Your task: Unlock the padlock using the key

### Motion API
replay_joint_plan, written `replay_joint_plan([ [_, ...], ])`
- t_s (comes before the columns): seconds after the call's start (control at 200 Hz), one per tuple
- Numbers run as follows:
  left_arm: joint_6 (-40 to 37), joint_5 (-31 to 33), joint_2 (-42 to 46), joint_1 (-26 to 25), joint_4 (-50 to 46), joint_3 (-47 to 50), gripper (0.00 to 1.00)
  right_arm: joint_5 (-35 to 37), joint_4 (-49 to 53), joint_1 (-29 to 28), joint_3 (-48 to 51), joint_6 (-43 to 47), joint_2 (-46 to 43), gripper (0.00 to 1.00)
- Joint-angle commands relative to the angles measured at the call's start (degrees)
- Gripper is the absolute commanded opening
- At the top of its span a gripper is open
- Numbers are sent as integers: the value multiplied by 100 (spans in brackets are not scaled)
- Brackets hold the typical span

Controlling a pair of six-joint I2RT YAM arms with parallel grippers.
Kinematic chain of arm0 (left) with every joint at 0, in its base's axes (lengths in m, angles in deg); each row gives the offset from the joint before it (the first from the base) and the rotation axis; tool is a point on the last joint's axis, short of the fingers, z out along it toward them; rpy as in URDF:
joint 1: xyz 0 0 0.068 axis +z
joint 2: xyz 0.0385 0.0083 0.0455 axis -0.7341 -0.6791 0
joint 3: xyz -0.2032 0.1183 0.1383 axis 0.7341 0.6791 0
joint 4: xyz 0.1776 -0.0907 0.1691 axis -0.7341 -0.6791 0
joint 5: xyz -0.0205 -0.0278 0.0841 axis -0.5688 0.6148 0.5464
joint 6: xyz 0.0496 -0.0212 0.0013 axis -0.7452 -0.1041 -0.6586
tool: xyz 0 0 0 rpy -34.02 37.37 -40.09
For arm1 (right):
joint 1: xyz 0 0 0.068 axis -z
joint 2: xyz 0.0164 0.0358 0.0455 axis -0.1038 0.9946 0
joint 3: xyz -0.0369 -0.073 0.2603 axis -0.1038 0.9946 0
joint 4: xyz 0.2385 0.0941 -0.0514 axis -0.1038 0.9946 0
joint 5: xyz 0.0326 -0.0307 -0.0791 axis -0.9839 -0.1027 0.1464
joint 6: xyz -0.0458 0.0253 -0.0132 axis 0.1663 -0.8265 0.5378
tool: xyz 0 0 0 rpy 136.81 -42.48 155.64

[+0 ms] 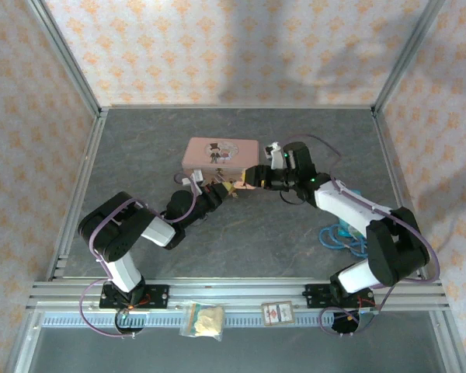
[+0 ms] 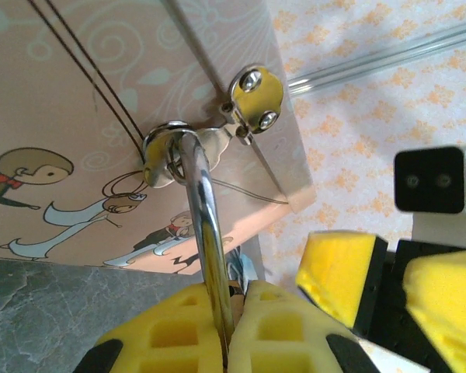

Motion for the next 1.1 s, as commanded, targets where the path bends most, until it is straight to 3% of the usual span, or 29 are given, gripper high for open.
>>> replay_joint_plan([
  [0.0, 158, 220, 112, -47, 127, -169, 0, 527, -347, -239, 227, -256, -159, 55],
  [0.165, 663, 359, -148, -105, 736, -46, 0, 832, -1417, -494, 961, -1047, -319, 52],
  [0.28, 480, 520, -262, -226, 293, -61, 0, 1213, -1806, -522, 1244, -1317, -349, 52],
  [0.495, 455, 1026, -547, -449, -201, 156, 0, 1680, -1784, -523, 1312, -1315, -392, 52],
  [0.776, 477, 696, -796, -825, -1008, 126, 0, 1777, -1605, -589, 1264, -1202, -335, 52],
  [1.021, 112, 683, -165, -823, -2248, 248, 0, 1885, -1479, -641, 1260, -1111, -391, 52],
  [1.096, 22, 718, 4, -803, -2451, 223, 22, 1876, -1475, -671, 1244, -1086, -373, 52],
])
